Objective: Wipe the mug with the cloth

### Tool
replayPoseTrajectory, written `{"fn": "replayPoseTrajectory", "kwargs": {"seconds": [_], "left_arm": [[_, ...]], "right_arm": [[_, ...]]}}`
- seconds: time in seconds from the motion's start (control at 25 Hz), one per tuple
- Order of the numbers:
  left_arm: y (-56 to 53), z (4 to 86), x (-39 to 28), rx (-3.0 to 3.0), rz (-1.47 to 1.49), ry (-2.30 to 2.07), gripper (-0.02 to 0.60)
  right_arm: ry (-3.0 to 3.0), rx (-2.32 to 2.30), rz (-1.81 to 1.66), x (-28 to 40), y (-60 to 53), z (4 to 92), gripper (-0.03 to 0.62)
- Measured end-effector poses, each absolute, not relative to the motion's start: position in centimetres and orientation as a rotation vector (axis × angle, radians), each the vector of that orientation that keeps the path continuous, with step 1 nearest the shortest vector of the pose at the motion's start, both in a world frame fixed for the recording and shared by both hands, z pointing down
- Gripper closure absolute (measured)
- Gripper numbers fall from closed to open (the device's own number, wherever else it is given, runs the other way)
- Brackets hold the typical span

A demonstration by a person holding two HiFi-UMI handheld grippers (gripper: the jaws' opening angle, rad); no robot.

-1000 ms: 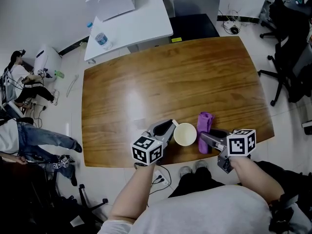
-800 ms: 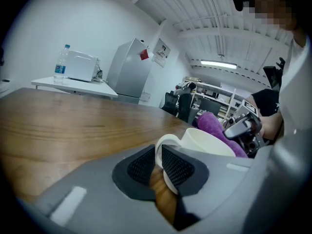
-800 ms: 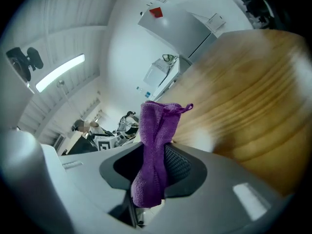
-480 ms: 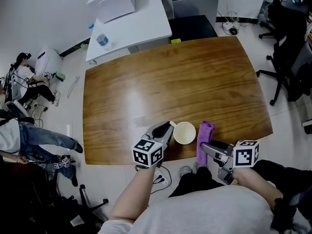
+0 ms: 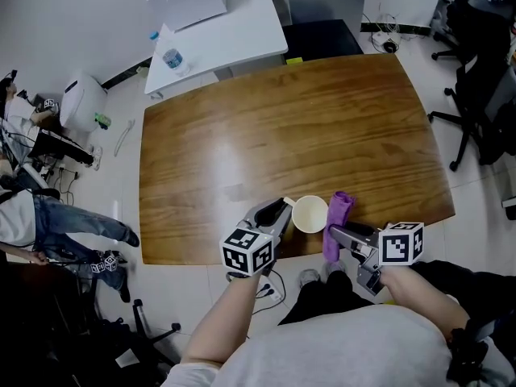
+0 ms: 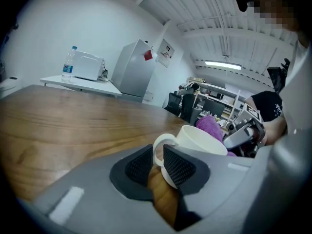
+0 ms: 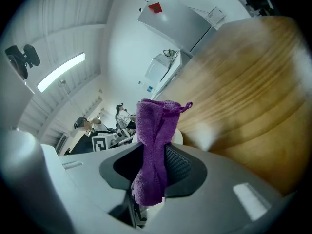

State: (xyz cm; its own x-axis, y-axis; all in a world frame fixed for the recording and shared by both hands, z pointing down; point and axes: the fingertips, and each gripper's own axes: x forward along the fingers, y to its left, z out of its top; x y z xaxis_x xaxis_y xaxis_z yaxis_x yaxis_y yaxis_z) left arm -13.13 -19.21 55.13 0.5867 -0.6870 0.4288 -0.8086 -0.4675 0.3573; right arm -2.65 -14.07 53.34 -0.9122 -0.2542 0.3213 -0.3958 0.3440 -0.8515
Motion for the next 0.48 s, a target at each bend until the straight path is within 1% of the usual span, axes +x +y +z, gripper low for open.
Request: {"fn": "replayPoseTrajectory", "kwargs": {"seconds": [0.24, 0.48], "left_arm": [[-18.6, 55.2, -13.2, 2.286, 0.304, -1.188, 0.531], [-17.8, 55.3, -12.9, 2.283, 0.308, -1.175, 0.529]], "right_arm": [[-2.382, 0.626, 1.598, -2.4, -14.0, 55.8, 0.464], [-2.383, 0.674, 1.599, -1.5, -15.3, 56.0, 0.464]]}}
